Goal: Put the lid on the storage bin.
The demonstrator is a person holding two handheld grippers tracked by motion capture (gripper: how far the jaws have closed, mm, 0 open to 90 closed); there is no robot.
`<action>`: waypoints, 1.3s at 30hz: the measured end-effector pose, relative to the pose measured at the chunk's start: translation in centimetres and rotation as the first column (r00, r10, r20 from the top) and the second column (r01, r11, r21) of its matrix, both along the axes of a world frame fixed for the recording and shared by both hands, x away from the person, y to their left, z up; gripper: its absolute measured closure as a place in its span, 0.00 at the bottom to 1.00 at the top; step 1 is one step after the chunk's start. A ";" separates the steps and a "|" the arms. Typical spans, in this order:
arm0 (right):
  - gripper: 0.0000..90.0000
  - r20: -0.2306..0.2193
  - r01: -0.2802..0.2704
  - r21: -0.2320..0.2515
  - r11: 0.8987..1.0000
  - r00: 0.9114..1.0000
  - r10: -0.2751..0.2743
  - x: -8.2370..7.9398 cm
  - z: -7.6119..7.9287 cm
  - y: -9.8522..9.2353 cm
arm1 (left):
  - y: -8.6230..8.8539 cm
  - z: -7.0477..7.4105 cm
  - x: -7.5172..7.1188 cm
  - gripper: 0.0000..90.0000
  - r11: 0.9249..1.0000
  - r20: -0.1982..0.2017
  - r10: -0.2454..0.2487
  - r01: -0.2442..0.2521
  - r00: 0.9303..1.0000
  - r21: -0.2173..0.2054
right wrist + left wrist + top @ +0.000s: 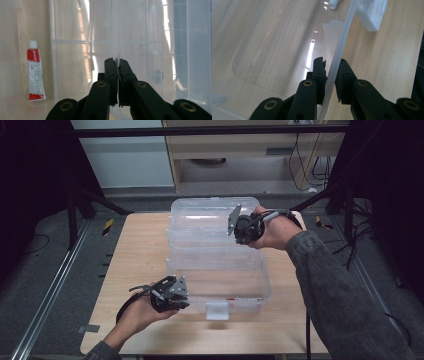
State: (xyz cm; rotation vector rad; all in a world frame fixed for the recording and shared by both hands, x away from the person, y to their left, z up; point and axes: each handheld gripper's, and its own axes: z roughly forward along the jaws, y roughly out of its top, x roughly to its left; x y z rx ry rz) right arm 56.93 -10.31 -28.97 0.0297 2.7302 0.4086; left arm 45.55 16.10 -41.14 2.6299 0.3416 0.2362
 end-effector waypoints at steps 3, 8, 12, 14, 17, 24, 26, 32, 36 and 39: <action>0.97 0.013 -0.024 0.010 1.000 1.000 0.024 -1.1 0.1 -0.2 | 0.0 0.0 0.0 0.87 1.000 0.002 0.004 -0.004 1.000 -0.002; 0.97 0.023 -0.036 0.027 0.999 0.999 0.035 -2.2 0.0 -0.4 | -0.1 -0.1 0.0 0.87 1.000 0.008 0.004 -0.004 1.000 0.000; 0.97 0.044 -0.049 0.029 0.998 0.998 0.048 -3.4 -0.2 -0.5 | -0.1 -0.1 0.0 0.87 1.000 0.003 0.005 -0.005 1.000 -0.001; 0.97 0.046 -0.053 0.029 0.998 0.998 0.052 -3.6 -0.2 -0.6 | -0.1 -0.1 0.0 0.87 1.000 0.004 0.006 -0.006 1.000 -0.001; 0.97 0.055 -0.060 0.023 0.998 0.997 0.058 -4.6 -0.3 -0.6 | -0.1 -0.1 0.0 0.87 1.000 0.008 0.004 -0.004 1.000 0.001; 0.97 0.070 -0.077 0.035 0.996 0.995 0.074 -6.1 -0.8 -0.9 | -0.1 -0.2 -0.3 0.87 0.999 -0.013 0.046 -0.046 0.999 -0.013; 0.96 0.075 -0.079 0.034 0.996 0.994 0.076 -6.5 -1.0 -1.0 | -0.2 -0.3 -0.4 0.86 0.999 -0.014 0.051 -0.051 0.999 -0.014; 0.95 0.071 -0.088 0.039 0.995 0.994 0.085 -7.2 -1.4 -1.3 | -0.2 -0.2 -0.2 0.85 1.000 0.011 0.027 -0.027 1.000 -0.004; 0.95 0.062 -0.077 0.043 0.996 0.995 0.074 -6.6 -1.3 -1.5 | -0.2 -0.2 -0.2 0.85 1.000 0.019 0.030 -0.030 0.999 -0.007; 0.95 0.055 -0.071 0.045 0.996 0.996 0.069 -6.1 -1.2 -1.6 | -0.6 -0.2 -0.2 0.86 0.999 0.020 0.034 -0.034 0.999 -0.014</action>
